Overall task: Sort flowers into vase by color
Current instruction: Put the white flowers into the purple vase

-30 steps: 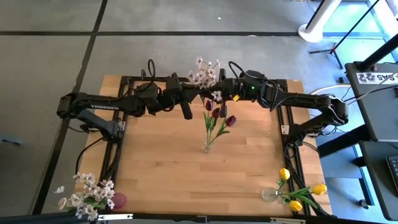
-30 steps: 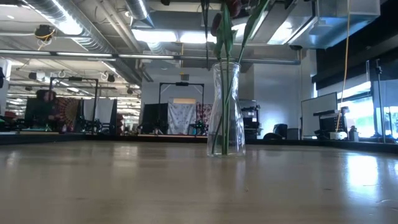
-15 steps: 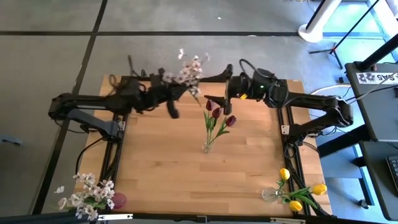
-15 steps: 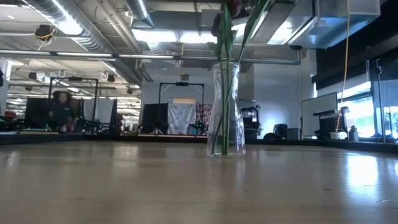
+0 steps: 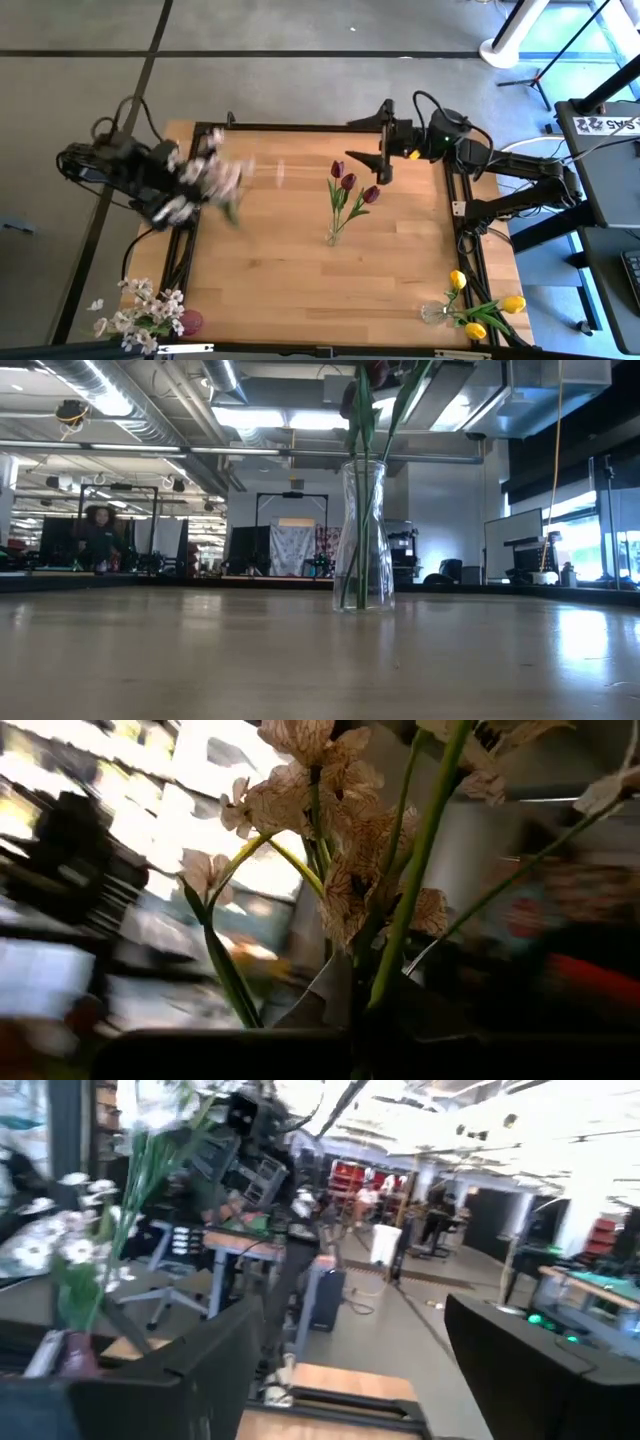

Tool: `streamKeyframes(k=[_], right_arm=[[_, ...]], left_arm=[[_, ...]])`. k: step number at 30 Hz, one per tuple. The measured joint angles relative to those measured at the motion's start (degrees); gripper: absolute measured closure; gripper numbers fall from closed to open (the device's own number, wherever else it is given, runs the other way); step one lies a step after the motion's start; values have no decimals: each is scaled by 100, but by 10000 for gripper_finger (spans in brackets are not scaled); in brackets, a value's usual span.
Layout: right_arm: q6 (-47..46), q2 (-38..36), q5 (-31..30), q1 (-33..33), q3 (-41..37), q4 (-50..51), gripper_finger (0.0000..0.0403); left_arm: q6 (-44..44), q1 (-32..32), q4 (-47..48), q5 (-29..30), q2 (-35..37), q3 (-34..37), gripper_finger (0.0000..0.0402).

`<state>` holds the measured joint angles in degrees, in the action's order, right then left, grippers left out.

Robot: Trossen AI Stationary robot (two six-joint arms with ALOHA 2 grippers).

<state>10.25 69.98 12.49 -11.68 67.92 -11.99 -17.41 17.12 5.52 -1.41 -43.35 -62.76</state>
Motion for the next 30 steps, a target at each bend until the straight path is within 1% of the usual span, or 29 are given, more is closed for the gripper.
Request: streamKeyframes(k=[1, 3, 6, 9, 13, 18, 21, 24, 27, 30], right_arm=[[-1, -13, 0, 64, -1, 46, 94], [-7, -31, 1, 241, -2, 47, 98], [-12, -36, -130, 561, -2, 50, 100], [-12, -34, -368, 907, -2, 154, 100], [-90, -29, -933, 1422, -2, 409, 100], [-237, -30, -1878, 1978, -4, 619, 100], [-417, -29, -2522, 2204, -4, 612, 100], [-674, -29, -3146, 2364, -4, 603, 100], [-962, -29, -3682, 2464, -4, 592, 100], [-1189, -29, -4019, 2536, -4, 608, 100]], left_arm=[[-320, 160, 144, -254, 61, 0, 397], [-839, 501, 308, -372, 88, 0, 397], [-1328, 1042, 508, 96, -27, 0, 397], [-1806, 1499, 981, 545, -288, 0, 396], [-2371, 2163, 1427, 947, -751, 11, 396], [-2277, 3141, 1478, 1460, -915, 13, 397], [-1890, 3743, 1527, 1856, -901, 13, 398], [-1479, 4260, 1575, 1973, -779, 14, 399], [-1149, 4606, 1443, 1940, -675, 273, 399], [-1083, 4702, 967, 1540, -601, 710, 400]])
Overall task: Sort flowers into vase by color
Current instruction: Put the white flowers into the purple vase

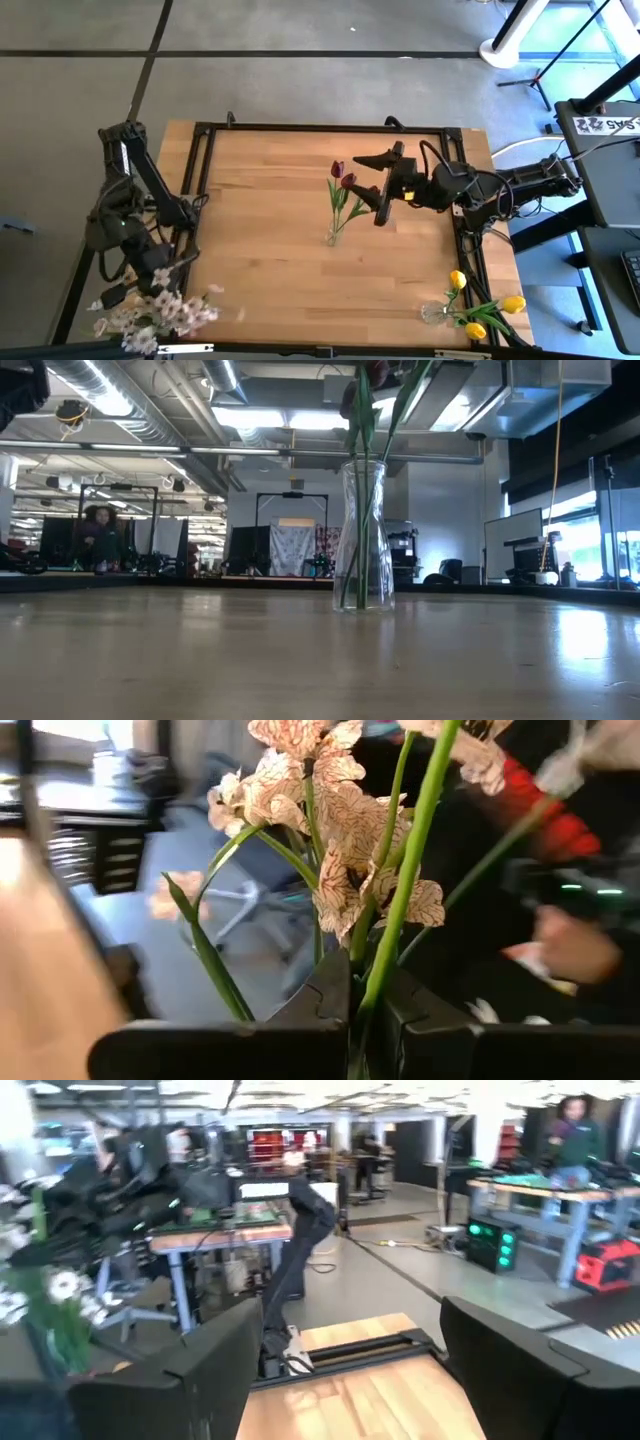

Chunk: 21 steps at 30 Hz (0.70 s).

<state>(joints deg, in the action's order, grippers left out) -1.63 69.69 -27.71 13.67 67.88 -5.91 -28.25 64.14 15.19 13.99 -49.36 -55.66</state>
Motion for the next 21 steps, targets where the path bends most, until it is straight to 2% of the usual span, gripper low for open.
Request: streamKeyframes(k=[3, 7, 13, 21], right_arm=[[-173, 0, -354, 97, 0, -4, 100], [-318, 0, -581, 109, 0, -5, 100], [-404, 0, -599, 109, 0, 0, 100], [-566, 0, -636, 91, 0, 0, 100]], left_arm=[[78, 0, -770, -457, 120, 445, 400], [76, 0, -1298, -742, 267, 812, 401], [94, 0, -1294, -1034, 286, 868, 401], [846, -2, -1264, -1074, 469, 868, 401]])
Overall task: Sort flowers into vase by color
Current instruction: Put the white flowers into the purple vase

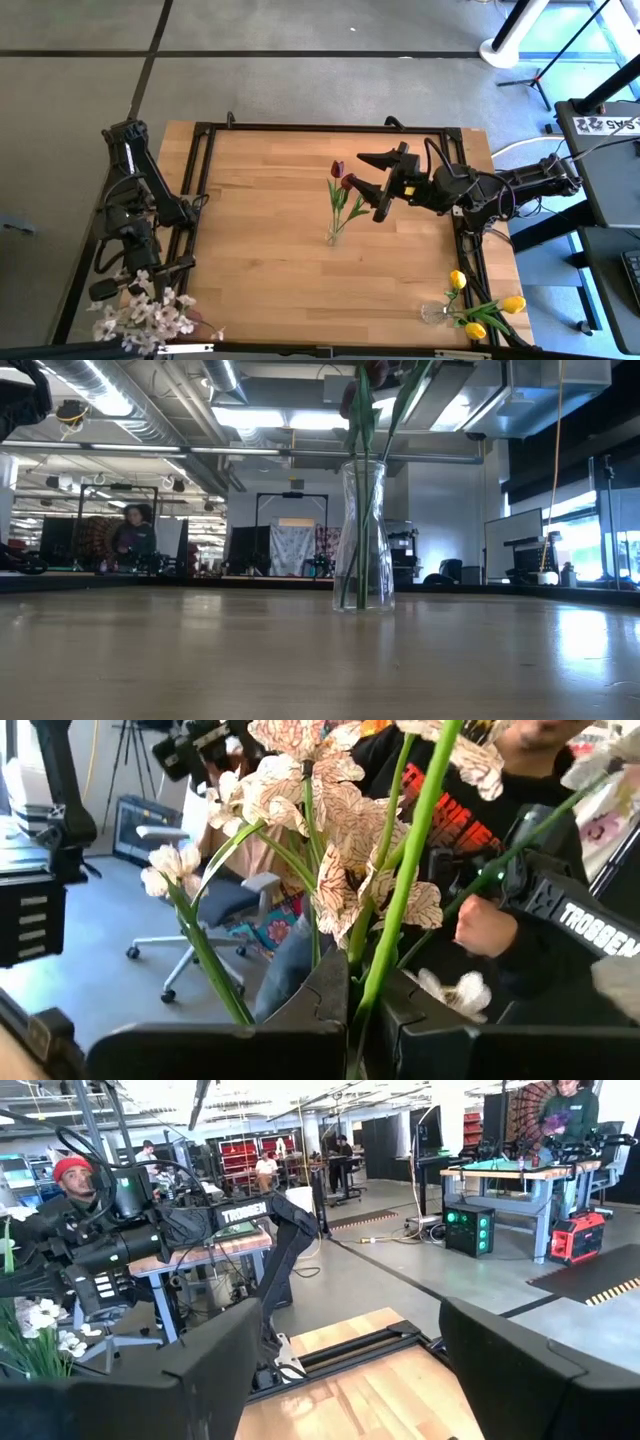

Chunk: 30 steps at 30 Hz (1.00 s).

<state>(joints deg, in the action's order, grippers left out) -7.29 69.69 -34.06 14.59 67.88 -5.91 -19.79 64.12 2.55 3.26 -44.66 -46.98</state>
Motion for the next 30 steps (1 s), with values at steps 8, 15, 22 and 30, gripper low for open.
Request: streamKeyframes(k=[8, 15, 22, 30], right_arm=[[2, 2, -40, 0, 0, 16, 100], [-100, 4, -153, 0, 0, 255, 100], [-140, 7, -153, 0, 0, 307, 100], [-142, 7, -153, 0, 0, 315, 100]], left_arm=[[-303, 2, 146, -318, 35, 0, 401], [-365, 2, 347, -590, 98, -306, 401], [-377, 2, 467, -573, -30, -157, 401], [-460, 2, 444, -497, -31, 256, 401]])
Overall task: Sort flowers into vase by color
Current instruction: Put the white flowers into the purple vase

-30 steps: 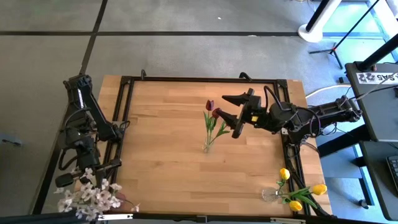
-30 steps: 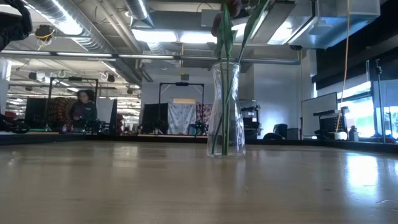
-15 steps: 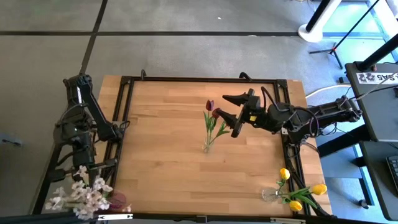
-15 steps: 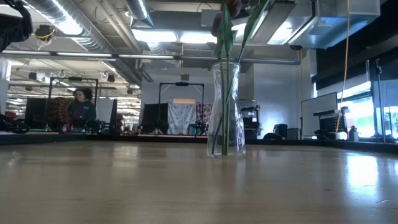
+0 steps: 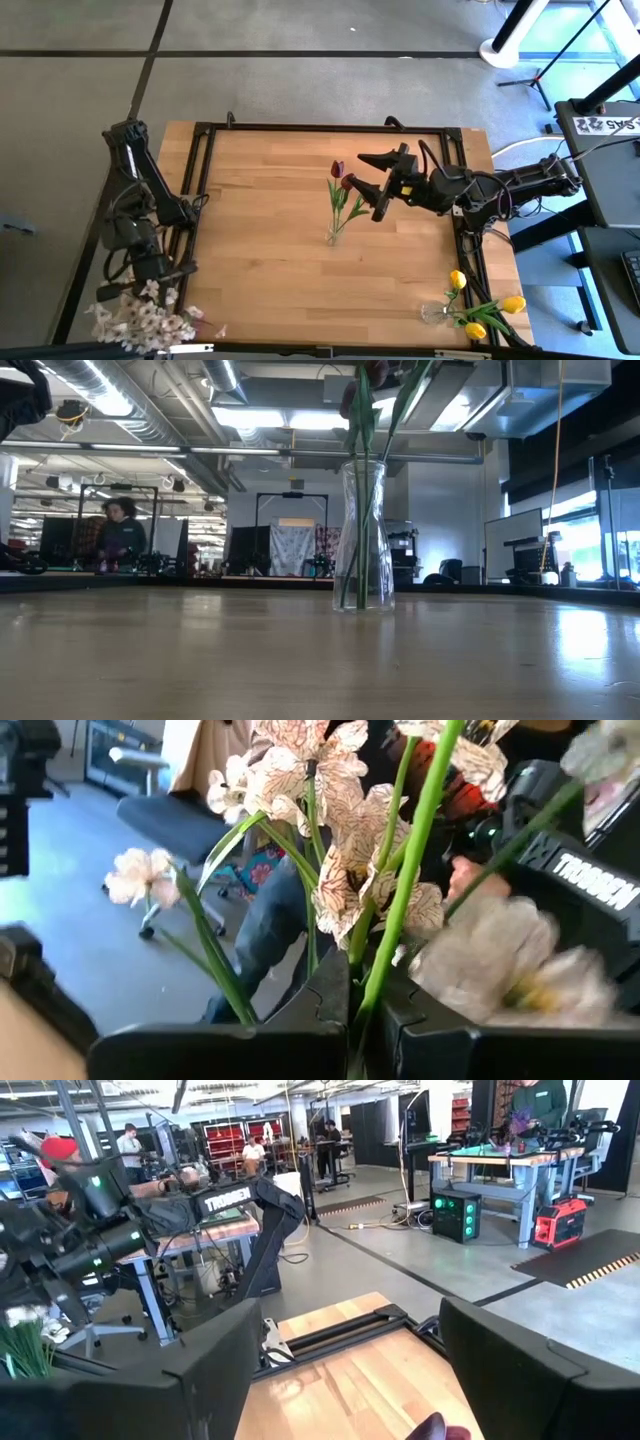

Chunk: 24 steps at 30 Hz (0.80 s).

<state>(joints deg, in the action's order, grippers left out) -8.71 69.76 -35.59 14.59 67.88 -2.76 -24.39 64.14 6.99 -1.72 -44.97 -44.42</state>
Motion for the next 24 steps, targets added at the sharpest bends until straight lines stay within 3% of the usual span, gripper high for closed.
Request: streamKeyframes(k=[8, 14, 24], right_arm=[[-118, 0, -103, 0, 0, 49, 100], [-530, -2, -144, 0, 0, 596, 100], [-820, -2, -151, 0, 0, 1080, 100]], left_arm=[[-99, 64, -77, -102, 15, 594, 397], [36, 92, -634, -72, 54, 1113, 395], [111, 92, -625, -91, 587, 1599, 393]])
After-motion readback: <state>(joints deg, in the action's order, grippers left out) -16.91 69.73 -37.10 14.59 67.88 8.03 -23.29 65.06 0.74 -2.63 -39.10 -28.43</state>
